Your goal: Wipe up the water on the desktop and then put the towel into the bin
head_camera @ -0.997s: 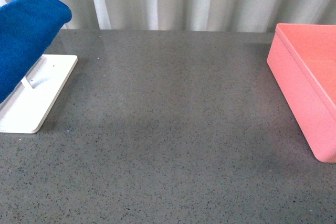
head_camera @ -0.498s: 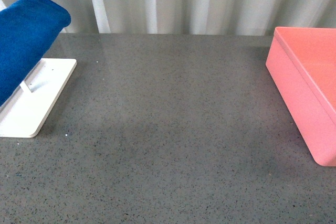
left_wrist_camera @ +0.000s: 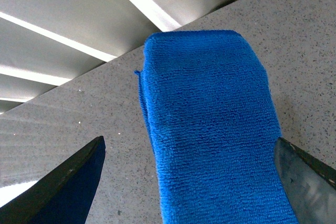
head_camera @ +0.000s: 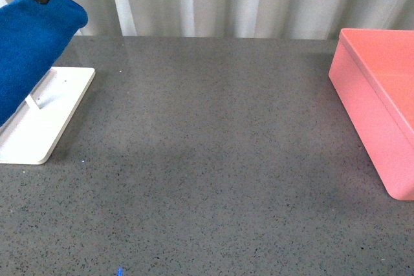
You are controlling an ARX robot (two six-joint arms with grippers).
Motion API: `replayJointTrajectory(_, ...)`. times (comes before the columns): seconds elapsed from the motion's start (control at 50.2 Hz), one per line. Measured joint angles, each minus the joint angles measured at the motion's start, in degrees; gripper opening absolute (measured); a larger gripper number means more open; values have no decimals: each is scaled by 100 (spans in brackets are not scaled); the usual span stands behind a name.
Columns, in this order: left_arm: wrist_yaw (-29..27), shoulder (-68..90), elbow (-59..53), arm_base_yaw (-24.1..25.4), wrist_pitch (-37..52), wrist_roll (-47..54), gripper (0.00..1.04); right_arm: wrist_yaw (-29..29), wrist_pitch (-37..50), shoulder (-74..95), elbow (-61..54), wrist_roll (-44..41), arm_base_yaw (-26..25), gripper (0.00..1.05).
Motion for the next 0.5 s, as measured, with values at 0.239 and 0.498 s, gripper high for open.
replayJointTrajectory(0.239, -160, 299, 0, -57, 103, 116, 98, 0, 0, 0, 0, 0, 0, 98)
replayJointTrajectory(0.498, -299, 645, 240, 9, 85, 136, 98, 0, 0, 0, 0, 0, 0, 98)
